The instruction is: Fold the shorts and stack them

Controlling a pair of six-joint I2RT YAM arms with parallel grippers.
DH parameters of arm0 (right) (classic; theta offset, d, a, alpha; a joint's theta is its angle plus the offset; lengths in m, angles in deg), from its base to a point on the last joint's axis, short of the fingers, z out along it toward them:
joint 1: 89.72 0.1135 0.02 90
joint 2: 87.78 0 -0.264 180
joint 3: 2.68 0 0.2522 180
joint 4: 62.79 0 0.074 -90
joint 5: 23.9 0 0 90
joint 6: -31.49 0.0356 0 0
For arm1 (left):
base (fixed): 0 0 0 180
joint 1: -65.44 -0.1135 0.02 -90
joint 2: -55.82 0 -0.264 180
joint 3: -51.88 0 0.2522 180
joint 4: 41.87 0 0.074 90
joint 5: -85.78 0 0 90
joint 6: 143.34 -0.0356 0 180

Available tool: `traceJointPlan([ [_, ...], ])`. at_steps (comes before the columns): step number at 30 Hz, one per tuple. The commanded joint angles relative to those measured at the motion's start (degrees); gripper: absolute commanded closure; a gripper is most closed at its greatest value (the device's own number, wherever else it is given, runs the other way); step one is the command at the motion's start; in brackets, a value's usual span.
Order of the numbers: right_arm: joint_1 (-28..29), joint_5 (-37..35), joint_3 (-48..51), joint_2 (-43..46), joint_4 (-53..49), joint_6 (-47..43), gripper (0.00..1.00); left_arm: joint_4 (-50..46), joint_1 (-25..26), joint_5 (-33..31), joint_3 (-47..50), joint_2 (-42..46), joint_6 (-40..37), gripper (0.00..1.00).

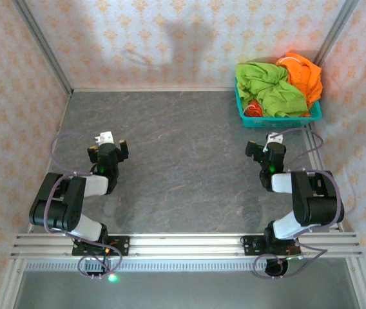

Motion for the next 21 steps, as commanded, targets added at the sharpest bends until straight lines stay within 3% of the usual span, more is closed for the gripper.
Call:
traceJointPlan([
  [1,-0.3,-1.4,-1.0,-0.5,2.2,-0.5,0.01,0.8,-0.2,0.3,-0.9,0.0,-1.1,0.00],
  [8,-0.7,-0.5,-1.0,-0.3,2.2,-0.4,0.01,0.9,-0.6,1.1,-0.8,0.1,-1.0,0.00],
  [10,-0.6,-1.0,-1.6,0.6,1.0,-0.3,0.01,-2.8,-0.7,1.8,-2.3,1.6,-1.3,0.00],
  [13,-0.1,-2.5,-4.9,8.2,-10.4,-0.7,0.01,-16.3,-0.7,2.8,-7.5,8.3,-1.7,0.00],
  [16,0.2,-2.2,-6.3,16.8,-16.9,-0.1,0.01,-21.6,-0.7,3.4,-8.0,17.2,-0.4,0.00],
  [19,0.3,-1.2,-10.6,24.4,-26.7,1.6,0.01,-33.2,-0.7,4.2,-11.1,26.7,4.1,0.00],
  [21,0.4,0.4,-14.7,27.1,-32.9,2.1,0.01,-39.3,-0.7,8.0,-12.8,32.7,6.5,0.00],
])
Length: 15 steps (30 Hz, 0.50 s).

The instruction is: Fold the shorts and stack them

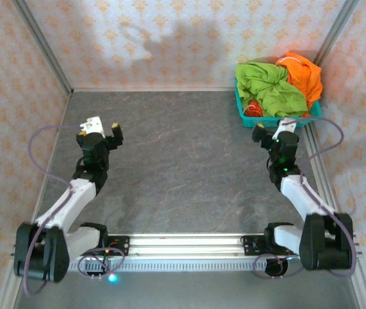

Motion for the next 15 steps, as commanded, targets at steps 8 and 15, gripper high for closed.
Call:
traceJointPlan([
  [8,0.6,-0.7,-28.7,-5.4,-29.9,2.5,0.01,-33.1,-0.6,18.1,-11.5,19.9,8.0,0.00],
  [15,0.5,-8.0,-50.7,-23.5,-43.4,2.0,0.02,-44.9,-0.6,27.7,-16.4,20.8,2.3,0.00],
])
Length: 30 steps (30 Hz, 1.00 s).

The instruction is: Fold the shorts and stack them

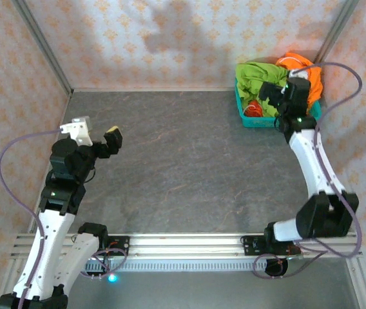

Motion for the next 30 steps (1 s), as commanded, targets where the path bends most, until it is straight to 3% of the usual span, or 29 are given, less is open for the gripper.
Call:
traceJointPlan([
  [1,0.1,-5.4,-9.1,-8.0,-11.7,0.5,0.02,-9.5,-0.5,6.1,0.0,1.1,-3.1,0.00],
  [14,-1.8,-6.3,-37.1,-36.9,-28.7,5.7,0.14,-8.6,-0.6,6.6,5.3,3.7,-2.1,0.00],
  [20,-1.8,-7.4,-41.0,-42.8,-32.9,8.8,0.18,-10.5,-0.6,5.2,5.3,4.0,-1.0,0.00],
  [30,-2.1,-7.8,-39.3,-44.5,-31.9,12.7,0.20,-11.7,-0.6,2.8,6.4,5.5,0.4,0.00],
])
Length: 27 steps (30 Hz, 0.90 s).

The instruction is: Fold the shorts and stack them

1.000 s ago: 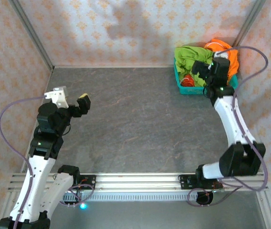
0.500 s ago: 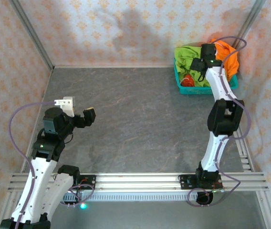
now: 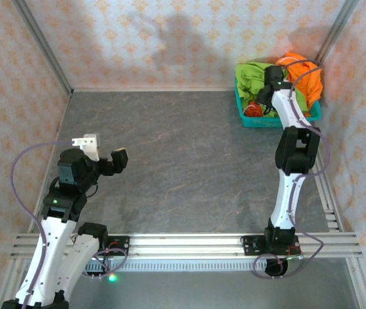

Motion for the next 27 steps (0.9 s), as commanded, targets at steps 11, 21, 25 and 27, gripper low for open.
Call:
traceJointPlan([
  [11,-1.3,1.2,-0.2,-2.1,-1.2,6.4,0.08,-2.2,-0.6,-2.3,0.7,0.8,0.8,0.00],
  [21,-1.5,1.4,-2.9,-5.4,-1.8,6.2,0.54,-2.7,-0.6,-2.4,0.7,0.7,0.8,0.00],
  [25,-1.5,3.1,-3.6,-5.6,-1.6,6.1,0.85,-2.9,-0.6,-2.4,0.6,0.7,0.6,0.00],
  [27,-1.6,3.9,-3.3,-4.3,-1.2,6.7,0.99,-3.0,-0.6,-2.7,0.6,0.8,0.5,0.00],
])
